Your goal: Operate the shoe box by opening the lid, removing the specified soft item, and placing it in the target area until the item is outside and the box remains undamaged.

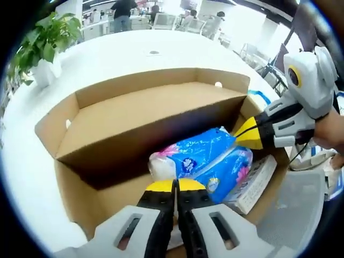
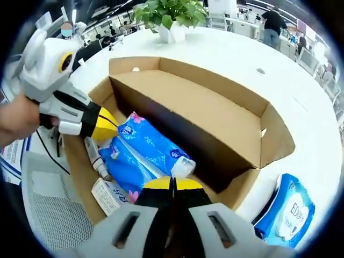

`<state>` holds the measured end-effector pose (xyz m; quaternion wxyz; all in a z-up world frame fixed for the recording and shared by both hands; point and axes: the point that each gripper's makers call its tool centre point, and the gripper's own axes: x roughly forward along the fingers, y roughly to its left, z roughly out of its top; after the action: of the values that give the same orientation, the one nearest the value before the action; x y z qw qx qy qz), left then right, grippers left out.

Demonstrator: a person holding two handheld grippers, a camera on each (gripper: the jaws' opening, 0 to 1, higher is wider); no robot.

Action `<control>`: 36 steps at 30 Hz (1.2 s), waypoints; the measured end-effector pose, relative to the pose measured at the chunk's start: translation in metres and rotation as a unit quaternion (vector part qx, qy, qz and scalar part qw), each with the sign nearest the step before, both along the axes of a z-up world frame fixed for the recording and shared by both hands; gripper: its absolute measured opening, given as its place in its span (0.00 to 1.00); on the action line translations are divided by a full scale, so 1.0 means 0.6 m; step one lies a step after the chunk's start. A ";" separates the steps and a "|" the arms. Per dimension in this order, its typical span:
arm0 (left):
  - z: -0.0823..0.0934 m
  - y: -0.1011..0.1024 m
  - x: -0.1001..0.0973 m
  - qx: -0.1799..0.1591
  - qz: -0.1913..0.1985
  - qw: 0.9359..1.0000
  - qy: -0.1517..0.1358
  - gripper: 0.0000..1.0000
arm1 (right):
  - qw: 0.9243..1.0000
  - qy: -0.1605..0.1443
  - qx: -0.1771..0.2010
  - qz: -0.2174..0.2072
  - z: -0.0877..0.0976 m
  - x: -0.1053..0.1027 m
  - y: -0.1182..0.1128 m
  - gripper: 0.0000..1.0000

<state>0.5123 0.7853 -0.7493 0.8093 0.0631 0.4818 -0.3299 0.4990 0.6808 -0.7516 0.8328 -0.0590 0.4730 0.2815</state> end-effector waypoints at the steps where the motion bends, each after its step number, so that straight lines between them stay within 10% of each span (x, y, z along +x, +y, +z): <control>1: 0.002 0.000 0.001 -0.001 0.000 1.000 -0.001 0.00 | 1.000 -0.001 0.003 -0.001 0.004 0.000 0.000 0.00; 36: 0.109 -0.008 0.006 -0.033 -0.012 0.999 -0.040 0.00 | 0.998 -0.056 0.020 -0.018 0.113 0.004 -0.006 0.00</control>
<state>0.5157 0.7805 -0.6837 0.8259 0.0556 0.4369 -0.3521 0.5011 0.6773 -0.6836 0.8641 -0.0494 0.4207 0.2718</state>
